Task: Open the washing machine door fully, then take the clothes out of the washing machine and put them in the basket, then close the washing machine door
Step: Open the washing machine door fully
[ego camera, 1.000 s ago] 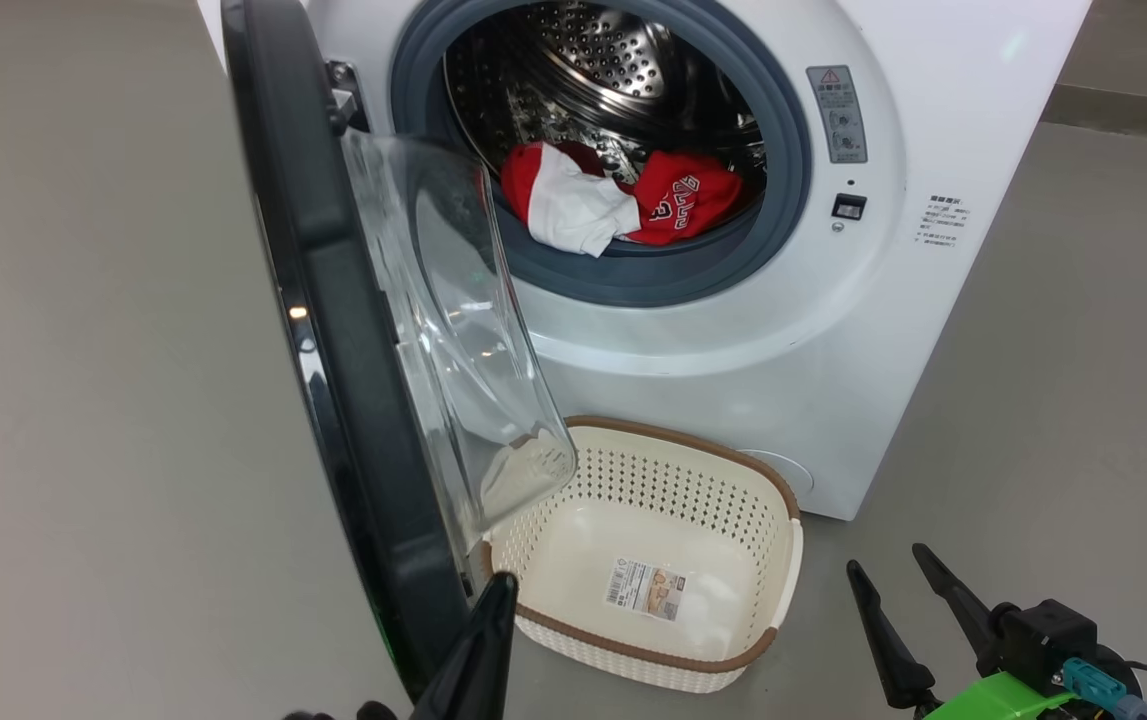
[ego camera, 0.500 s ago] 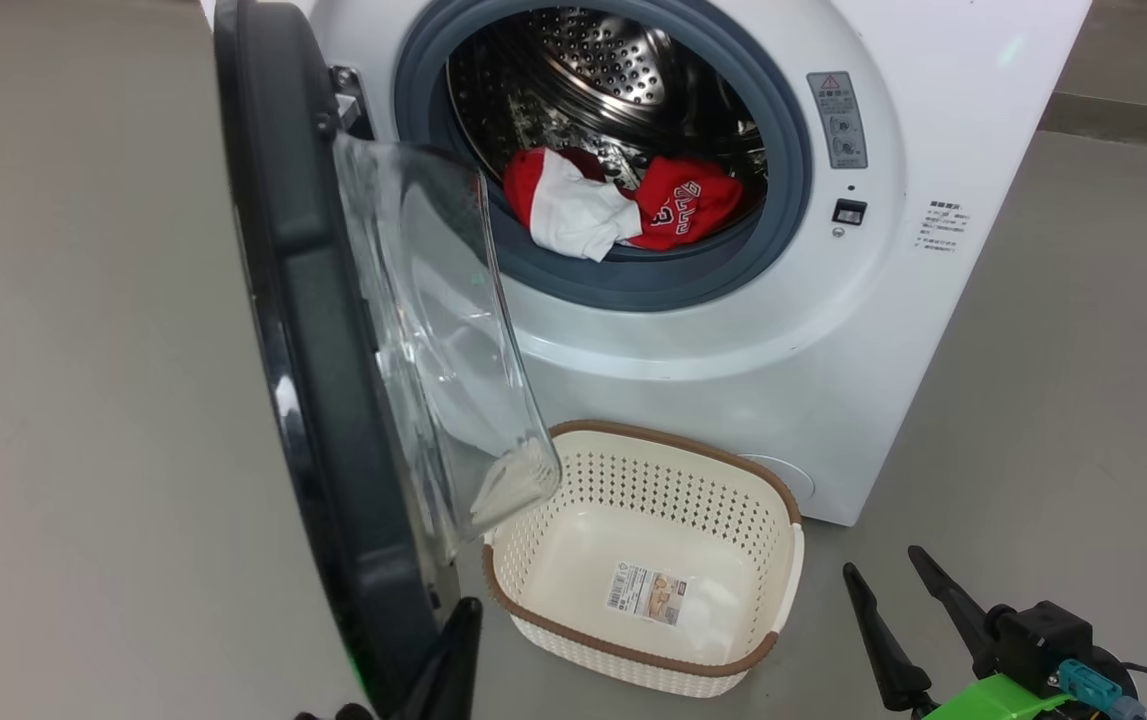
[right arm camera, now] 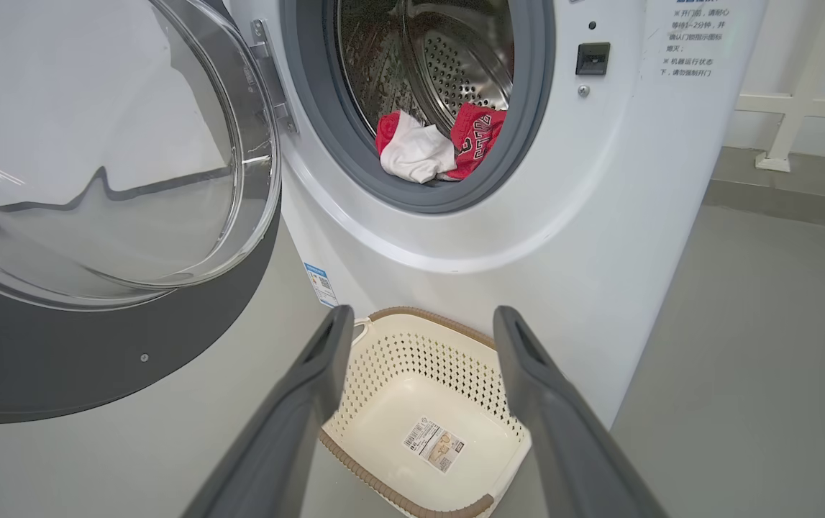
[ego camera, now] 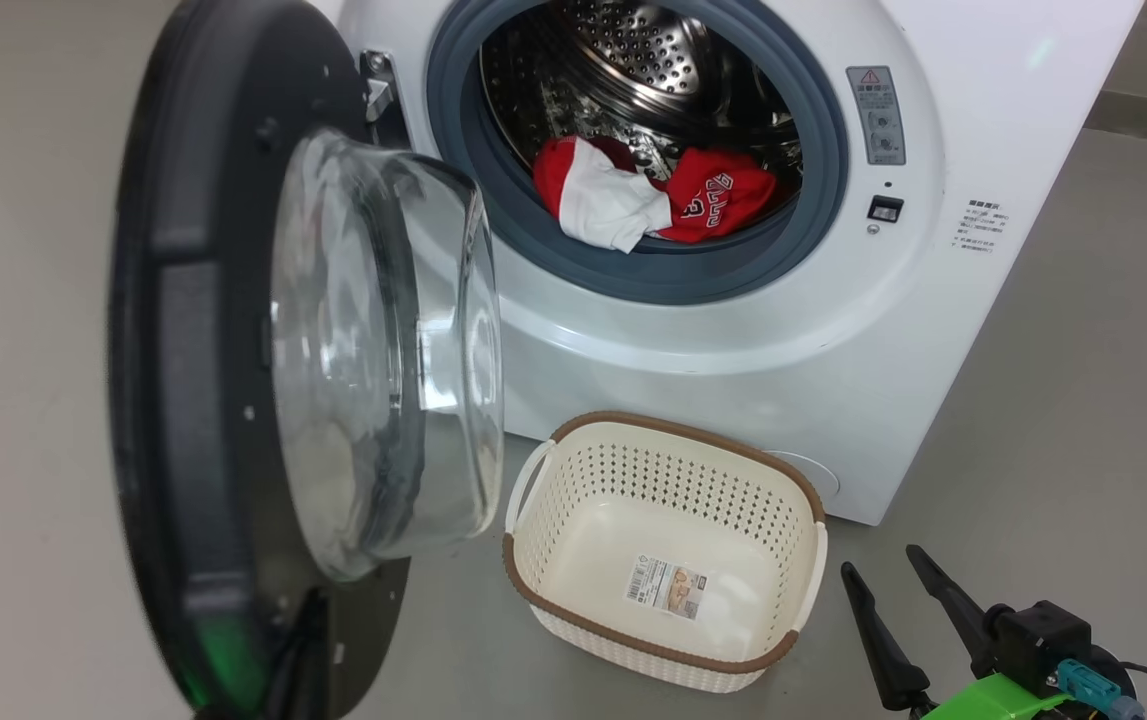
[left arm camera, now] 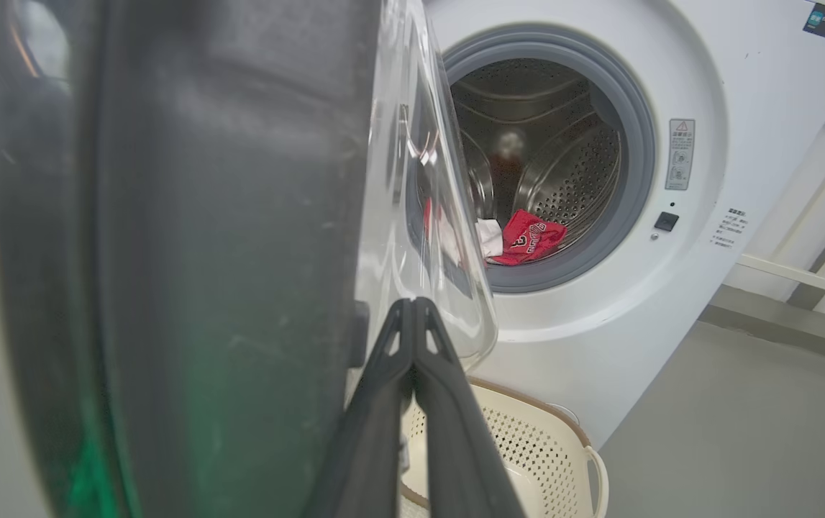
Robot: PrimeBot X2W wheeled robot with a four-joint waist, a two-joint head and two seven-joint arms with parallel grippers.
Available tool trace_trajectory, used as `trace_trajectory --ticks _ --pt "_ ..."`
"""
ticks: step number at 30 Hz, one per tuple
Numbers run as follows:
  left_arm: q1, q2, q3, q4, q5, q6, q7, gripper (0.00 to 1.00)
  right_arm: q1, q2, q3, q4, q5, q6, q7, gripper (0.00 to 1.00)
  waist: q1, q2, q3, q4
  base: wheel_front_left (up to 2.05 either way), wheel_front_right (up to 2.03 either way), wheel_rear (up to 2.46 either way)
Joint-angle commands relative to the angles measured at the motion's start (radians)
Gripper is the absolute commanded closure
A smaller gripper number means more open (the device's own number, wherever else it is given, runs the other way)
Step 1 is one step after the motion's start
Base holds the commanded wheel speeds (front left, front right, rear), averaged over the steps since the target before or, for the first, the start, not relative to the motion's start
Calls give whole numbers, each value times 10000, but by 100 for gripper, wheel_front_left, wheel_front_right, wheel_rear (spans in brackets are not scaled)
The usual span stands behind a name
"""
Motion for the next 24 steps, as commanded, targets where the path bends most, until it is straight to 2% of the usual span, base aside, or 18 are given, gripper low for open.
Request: trace_trajectory --ticks 1,12,24 --pt "-150 77 718 -306 36 97 -53 100 -118 -71 262 -261 -63 65 -120 0 0 0 27 19 0 0 0" --pt "-558 77 2710 -164 400 -7 -53 100 -269 -164 282 -303 -68 65 -120 0 0 0 286 -46 0 0 0" --pt "-1532 77 4923 401 1000 -360 -53 100 -477 -281 251 -381 -113 65 -120 0 0 0 818 -250 0 0 0"
